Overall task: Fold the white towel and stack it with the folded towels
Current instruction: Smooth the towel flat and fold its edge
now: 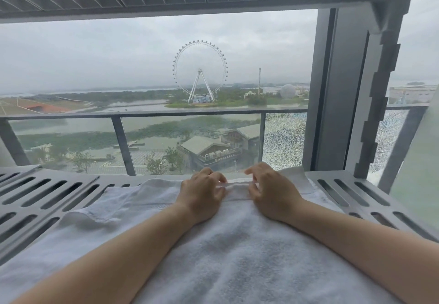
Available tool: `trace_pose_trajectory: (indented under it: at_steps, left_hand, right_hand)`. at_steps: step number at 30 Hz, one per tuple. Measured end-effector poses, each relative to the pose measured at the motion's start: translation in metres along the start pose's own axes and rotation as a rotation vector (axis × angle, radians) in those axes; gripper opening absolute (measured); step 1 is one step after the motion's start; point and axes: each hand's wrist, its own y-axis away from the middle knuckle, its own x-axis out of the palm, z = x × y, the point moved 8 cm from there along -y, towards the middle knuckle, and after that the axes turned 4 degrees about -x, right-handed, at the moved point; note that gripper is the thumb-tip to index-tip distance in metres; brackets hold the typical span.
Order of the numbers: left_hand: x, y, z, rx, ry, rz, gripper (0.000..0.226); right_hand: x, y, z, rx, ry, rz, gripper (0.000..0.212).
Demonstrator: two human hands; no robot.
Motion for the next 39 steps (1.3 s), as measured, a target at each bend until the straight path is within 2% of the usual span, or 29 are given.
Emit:
trace_pose_trajectory:
  at_steps: [3, 9, 13, 16, 21, 25, 27, 32, 39]
  left_hand:
    - [0.001, 0.000, 0.001, -0.008, -0.015, 0.007, 0.023]
    - [0.001, -0.001, 0.002, -0.012, -0.005, 0.004, 0.020]
    - [0.007, -0.002, 0.005, -0.031, -0.020, 0.088, 0.035]
    - [0.013, -0.002, 0.012, -0.059, -0.039, 0.150, 0.048]
    - [0.013, -0.003, 0.017, -0.086, -0.049, 0.130, 0.045]
    - [0.013, -0.004, 0.018, -0.110, -0.042, 0.118, 0.036]
    - [0.014, -0.008, 0.016, -0.118, -0.038, 0.144, 0.034]
    - [0.025, -0.035, -0.019, 0.021, 0.007, 0.260, 0.034]
    - [0.030, -0.037, -0.018, 0.041, 0.022, 0.130, 0.031]
  right_hand:
    - [-0.006, 0.001, -0.002, -0.011, 0.040, -0.084, 0.025]
    - [0.002, -0.005, -0.011, 0.028, 0.122, -0.038, 0.026]
    - [-0.007, -0.009, -0.018, 0.015, 0.089, -0.038, 0.022]
    - [-0.023, -0.016, -0.021, -0.062, 0.171, -0.066, 0.024]
    - [-0.029, -0.019, -0.040, -0.035, 0.300, -0.037, 0.031]
    - [-0.015, -0.012, -0.060, 0.060, 0.037, 0.031, 0.023]
    - [-0.013, -0.013, -0.057, 0.010, 0.039, 0.019, 0.017]
    - [-0.016, -0.017, -0.046, -0.090, 0.108, -0.052, 0.017]
    - [-0.009, -0.017, -0.050, -0.045, 0.012, 0.038, 0.017]
